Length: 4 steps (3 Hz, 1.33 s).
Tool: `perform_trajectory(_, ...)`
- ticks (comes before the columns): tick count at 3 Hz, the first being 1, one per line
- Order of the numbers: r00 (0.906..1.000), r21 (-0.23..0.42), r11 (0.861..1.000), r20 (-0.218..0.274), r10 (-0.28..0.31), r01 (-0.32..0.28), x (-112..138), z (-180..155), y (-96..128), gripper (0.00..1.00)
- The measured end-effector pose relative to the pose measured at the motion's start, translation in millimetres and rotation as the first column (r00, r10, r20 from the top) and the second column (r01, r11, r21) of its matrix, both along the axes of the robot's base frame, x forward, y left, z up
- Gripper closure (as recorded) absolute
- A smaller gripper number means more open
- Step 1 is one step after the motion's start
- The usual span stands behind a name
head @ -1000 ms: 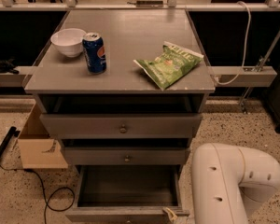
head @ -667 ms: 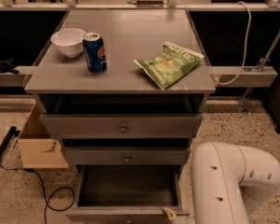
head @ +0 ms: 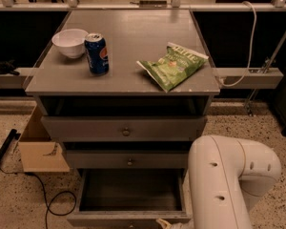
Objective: Close bottom drawer
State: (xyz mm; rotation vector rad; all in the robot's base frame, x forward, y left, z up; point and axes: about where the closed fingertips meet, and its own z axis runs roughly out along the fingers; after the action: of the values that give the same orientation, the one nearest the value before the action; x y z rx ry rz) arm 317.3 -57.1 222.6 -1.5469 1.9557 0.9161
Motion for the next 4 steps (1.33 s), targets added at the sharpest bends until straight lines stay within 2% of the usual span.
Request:
perform_trajectory(1, 1.0, 0.0, 1.0, 0.001, 0.0, 0.0, 0.5, -0.1, 0.2, 0.0)
perform_trajectory(2, 0.9996, 0.067, 0.998, 0.025, 0.012, -0.014, -1.4, 10.5, -5.3, 0.0)
perform_trajectory(3, 0.9967, 0.167, 0.985, 0.08, 0.014, -0.028, -8.2, 29.6, -22.6, 0.0)
perform_trajectory(4, 0.9967, 0.167, 0.985, 0.08, 0.014, -0.028, -8.2, 29.6, -22.6, 0.0)
